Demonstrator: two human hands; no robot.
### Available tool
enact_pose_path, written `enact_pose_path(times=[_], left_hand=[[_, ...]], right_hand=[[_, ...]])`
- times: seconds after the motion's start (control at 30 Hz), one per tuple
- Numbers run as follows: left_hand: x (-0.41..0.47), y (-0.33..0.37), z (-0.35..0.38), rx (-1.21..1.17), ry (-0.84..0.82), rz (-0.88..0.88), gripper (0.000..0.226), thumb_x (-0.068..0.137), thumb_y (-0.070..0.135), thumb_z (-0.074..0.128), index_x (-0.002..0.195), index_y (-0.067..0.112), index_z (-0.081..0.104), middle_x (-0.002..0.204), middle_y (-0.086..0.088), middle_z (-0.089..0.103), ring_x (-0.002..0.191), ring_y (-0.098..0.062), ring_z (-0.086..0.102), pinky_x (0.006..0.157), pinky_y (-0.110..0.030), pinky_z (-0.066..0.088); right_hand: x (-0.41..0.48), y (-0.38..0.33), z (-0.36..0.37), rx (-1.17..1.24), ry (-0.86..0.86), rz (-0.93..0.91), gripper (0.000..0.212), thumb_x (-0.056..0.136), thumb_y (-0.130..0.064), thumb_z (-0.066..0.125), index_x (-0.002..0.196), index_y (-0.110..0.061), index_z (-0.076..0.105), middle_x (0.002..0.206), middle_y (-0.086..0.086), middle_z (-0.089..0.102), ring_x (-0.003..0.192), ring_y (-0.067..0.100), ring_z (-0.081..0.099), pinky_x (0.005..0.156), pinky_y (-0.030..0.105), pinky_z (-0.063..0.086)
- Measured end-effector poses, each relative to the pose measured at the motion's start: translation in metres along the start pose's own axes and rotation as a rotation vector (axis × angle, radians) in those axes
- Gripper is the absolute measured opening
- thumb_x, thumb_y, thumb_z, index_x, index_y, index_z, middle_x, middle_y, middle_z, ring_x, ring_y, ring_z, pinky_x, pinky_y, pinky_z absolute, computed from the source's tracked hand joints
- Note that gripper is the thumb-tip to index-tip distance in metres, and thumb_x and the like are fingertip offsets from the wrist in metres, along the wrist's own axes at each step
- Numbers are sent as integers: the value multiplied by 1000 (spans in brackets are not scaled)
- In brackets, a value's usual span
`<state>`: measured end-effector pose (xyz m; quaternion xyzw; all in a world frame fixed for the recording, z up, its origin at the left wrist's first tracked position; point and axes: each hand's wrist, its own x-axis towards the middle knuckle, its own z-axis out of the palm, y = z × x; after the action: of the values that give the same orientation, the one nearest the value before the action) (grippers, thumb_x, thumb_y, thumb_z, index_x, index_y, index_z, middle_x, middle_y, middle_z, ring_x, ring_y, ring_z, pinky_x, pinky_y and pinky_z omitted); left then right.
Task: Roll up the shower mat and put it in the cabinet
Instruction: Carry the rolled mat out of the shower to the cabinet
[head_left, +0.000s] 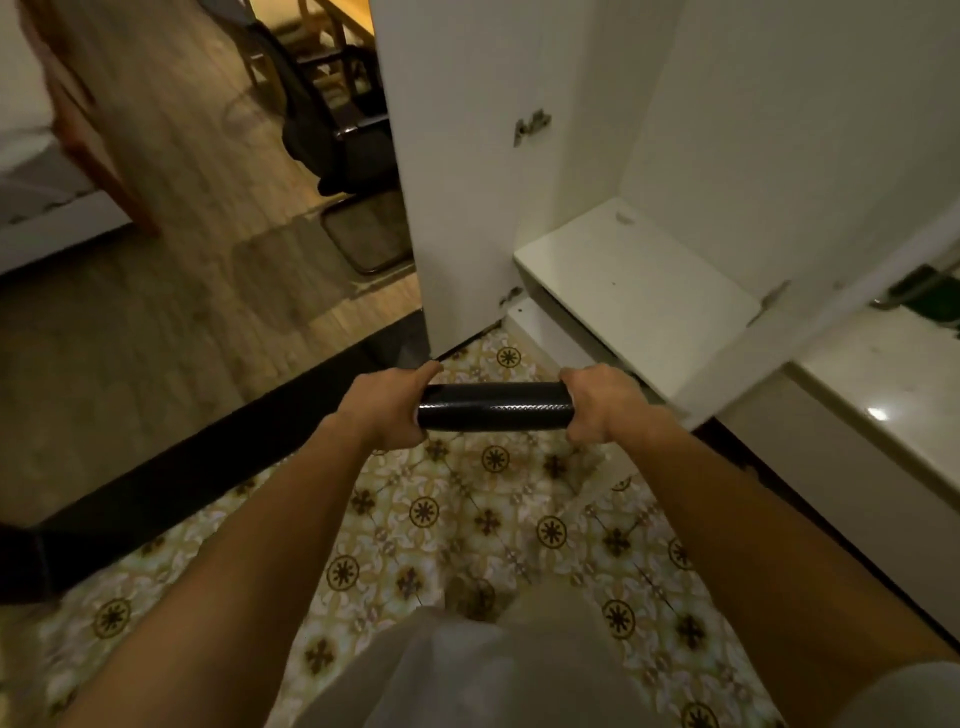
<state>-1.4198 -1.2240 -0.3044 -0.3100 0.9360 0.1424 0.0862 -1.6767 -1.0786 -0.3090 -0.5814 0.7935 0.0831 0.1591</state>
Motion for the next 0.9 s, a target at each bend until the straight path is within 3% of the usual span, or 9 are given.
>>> enact_pose_path(times=[0.13, 0.27, 0.43, 0.57, 0.63, 0.73, 0.9], left_hand=[[62, -29, -23, 13, -39, 35, 53, 63, 45, 73, 109, 34, 49, 101, 6, 64, 92, -18, 62, 78, -42, 55], [129, -49, -38, 11, -56, 55, 48, 59, 45, 75, 101, 33, 54, 95, 6, 59, 85, -15, 58, 73, -34, 51], [227, -68, -62, 43, -67, 102, 47, 59, 46, 76, 99, 33, 56, 94, 5, 59, 85, -17, 59, 75, -37, 54], [298, -76, -90, 82, -82, 152, 54, 55, 48, 78, 99, 28, 55, 95, -1, 63, 87, -24, 61, 76, -37, 52], [336, -81, -105, 45, -121, 159, 59, 53, 43, 81, 102, 26, 53, 98, -4, 64, 90, -26, 61, 79, -38, 52], [388, -83, -127, -25, -151, 178, 65, 48, 45, 86, 99, 32, 49, 96, 3, 63, 87, -19, 59, 78, -34, 49], [450, -73, -154, -203, -107, 342, 61, 52, 50, 86, 101, 36, 52, 97, 10, 56, 86, -7, 54, 72, -22, 41]], right_hand=[[50, 14, -19, 97, -23, 53, 48, 61, -34, 78, 102, -27, 55, 83, -3, 55, 72, 17, 55, 61, 29, 46], [100, 34, -37, 94, -25, 38, 48, 64, -30, 78, 106, -22, 56, 90, 2, 60, 80, 22, 60, 68, 33, 52], [172, 74, -52, 205, -55, 97, 62, 53, -36, 84, 105, -24, 54, 89, -2, 56, 81, 18, 58, 64, 28, 49], [225, 106, -73, 324, -94, 111, 68, 46, -40, 88, 103, -25, 54, 81, -9, 52, 71, 9, 53, 53, 20, 38], [251, 124, -87, 369, -120, 126, 69, 43, -42, 89, 99, -28, 53, 80, -9, 54, 68, 6, 53, 49, 19, 40], [284, 152, -109, 431, -147, 147, 69, 43, -42, 91, 98, -30, 51, 85, -5, 59, 71, 11, 58, 51, 23, 49], [312, 215, -139, 521, -226, 190, 67, 42, -47, 91, 97, -30, 56, 87, -7, 63, 73, 8, 62, 48, 17, 46]])
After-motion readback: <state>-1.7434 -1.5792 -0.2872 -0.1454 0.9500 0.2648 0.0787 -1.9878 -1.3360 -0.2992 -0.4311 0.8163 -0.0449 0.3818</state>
